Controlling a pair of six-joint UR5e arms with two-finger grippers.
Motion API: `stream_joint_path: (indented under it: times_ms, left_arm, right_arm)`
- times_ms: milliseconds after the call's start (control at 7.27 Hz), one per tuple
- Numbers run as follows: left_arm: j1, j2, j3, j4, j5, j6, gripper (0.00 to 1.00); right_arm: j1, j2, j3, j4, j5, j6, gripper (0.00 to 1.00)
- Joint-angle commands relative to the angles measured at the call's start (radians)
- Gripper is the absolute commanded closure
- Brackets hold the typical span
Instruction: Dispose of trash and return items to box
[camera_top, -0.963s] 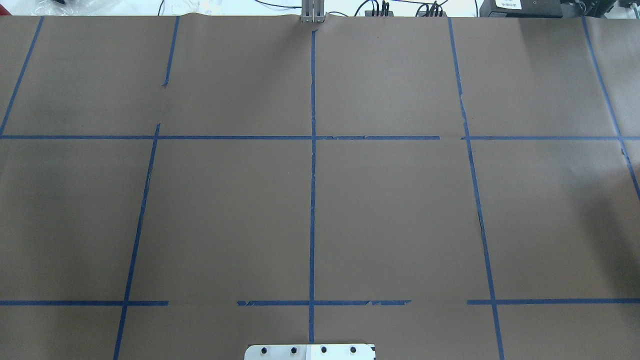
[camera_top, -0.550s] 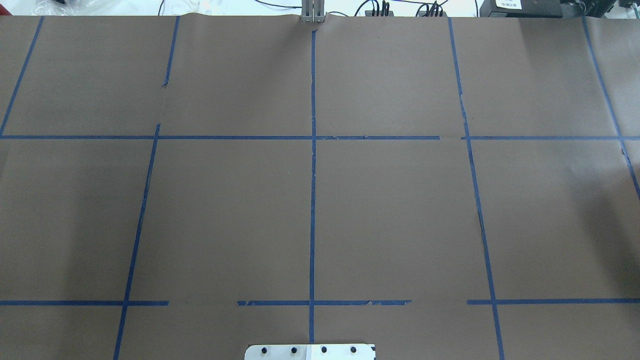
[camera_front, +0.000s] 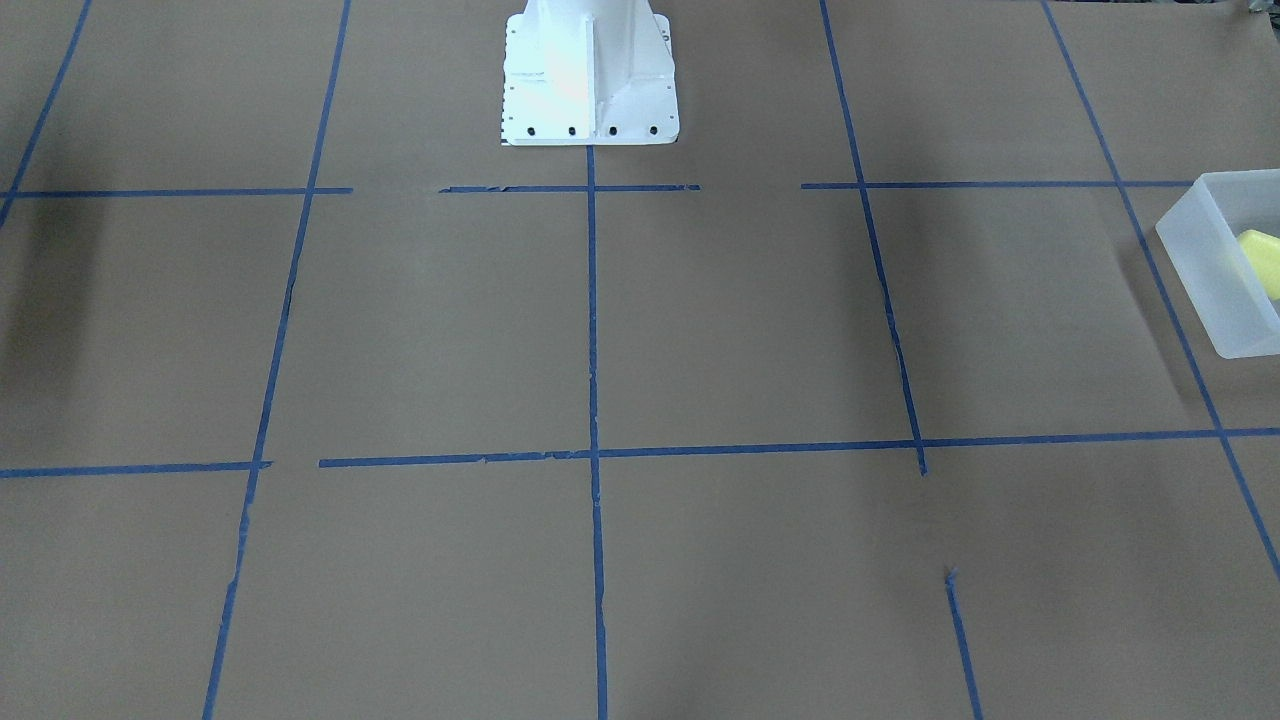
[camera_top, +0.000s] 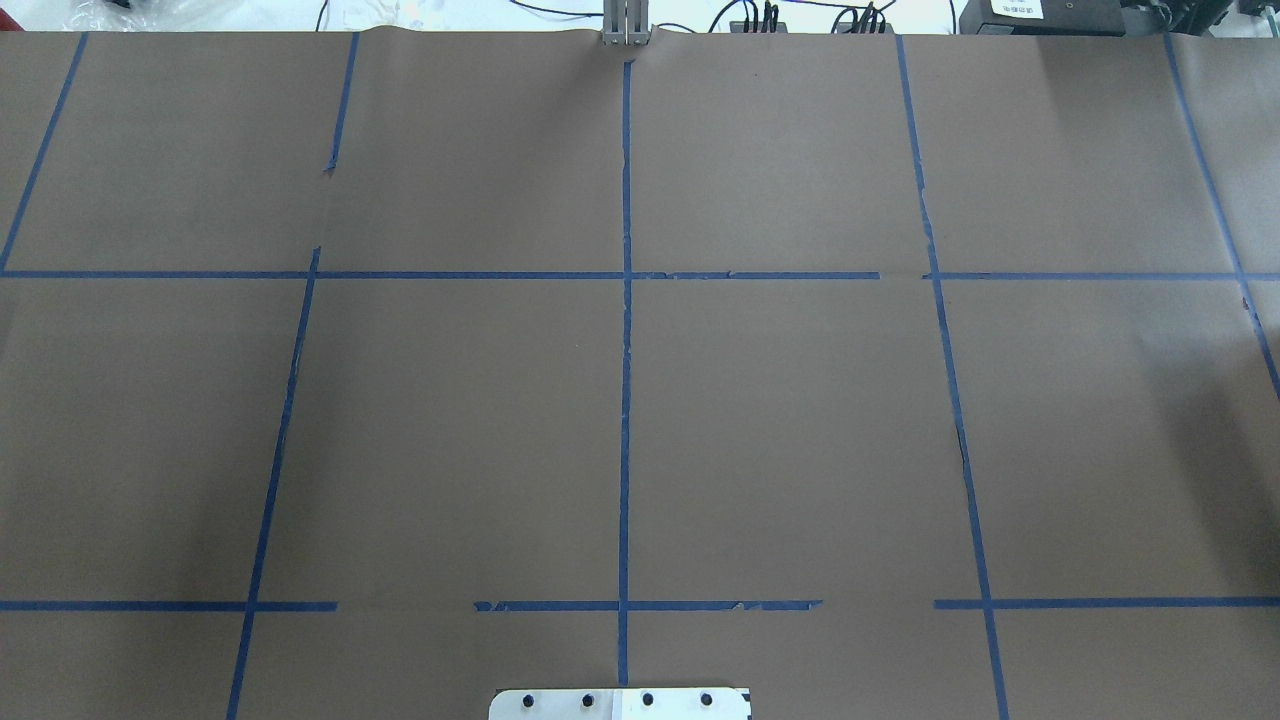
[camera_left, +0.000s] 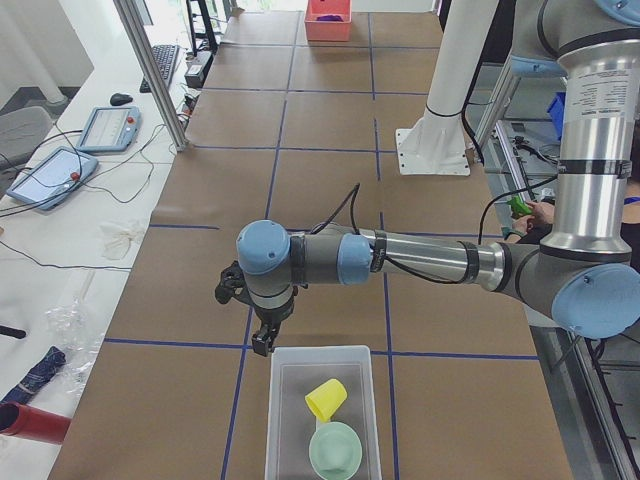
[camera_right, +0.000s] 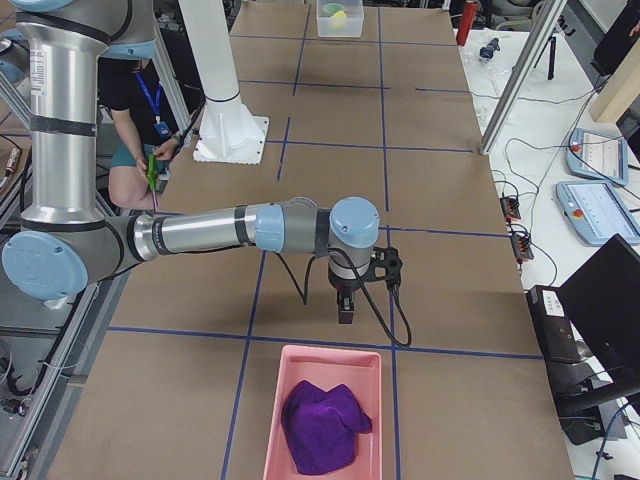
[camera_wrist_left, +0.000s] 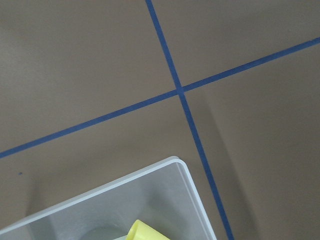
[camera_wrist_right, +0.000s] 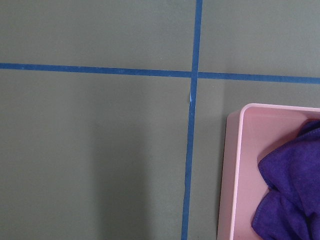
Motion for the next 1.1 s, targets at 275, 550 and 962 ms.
stream_joint_path:
  times_ms: [275, 550, 962]
  left_arm:
    - [0.005, 0.074, 0.023, -0.195, -0.012, 0.005, 0.0]
    - [0.005, 0.075, 0.043, -0.164, -0.011, -0.019, 0.0]
    - [0.005, 0.06, 0.031, -0.136, -0.008, -0.14, 0.0]
  right_arm:
    - [0.0, -0.019, 0.001, 0.01, -0.004, 0.0, 0.0]
    - [0.0, -0.019, 0.002, 0.01, 0.001, 0.002, 0.0]
    - [0.0, -0.019, 0.004, 0.01, 0.004, 0.002, 0.0]
